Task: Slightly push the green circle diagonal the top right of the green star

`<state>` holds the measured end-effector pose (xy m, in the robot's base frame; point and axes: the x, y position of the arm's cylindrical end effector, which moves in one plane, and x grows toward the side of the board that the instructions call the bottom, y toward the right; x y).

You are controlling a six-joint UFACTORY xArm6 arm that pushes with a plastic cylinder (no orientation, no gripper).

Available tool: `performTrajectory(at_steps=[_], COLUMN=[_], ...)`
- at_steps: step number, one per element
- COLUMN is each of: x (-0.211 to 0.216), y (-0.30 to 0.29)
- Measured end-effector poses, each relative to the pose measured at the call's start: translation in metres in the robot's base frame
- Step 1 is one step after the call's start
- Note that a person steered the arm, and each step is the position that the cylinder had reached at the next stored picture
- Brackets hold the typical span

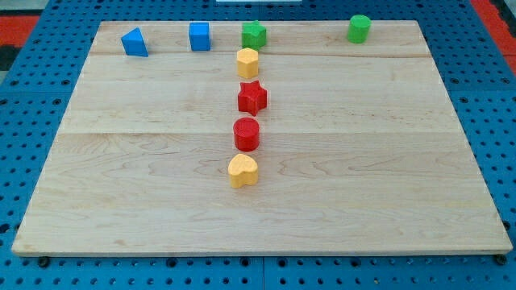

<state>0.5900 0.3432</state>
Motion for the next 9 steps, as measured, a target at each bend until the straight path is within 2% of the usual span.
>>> performTrajectory(at_steps=[1, 2, 3, 4, 6, 7, 8, 9], x=[-0.067, -0.185, -0.269, -0.330, -0.374, -0.396, -0.398, -0.397], y=[-0.011, -0.053, -0.079, -0.080, -0.166, -0.149, -0.152, -0.201])
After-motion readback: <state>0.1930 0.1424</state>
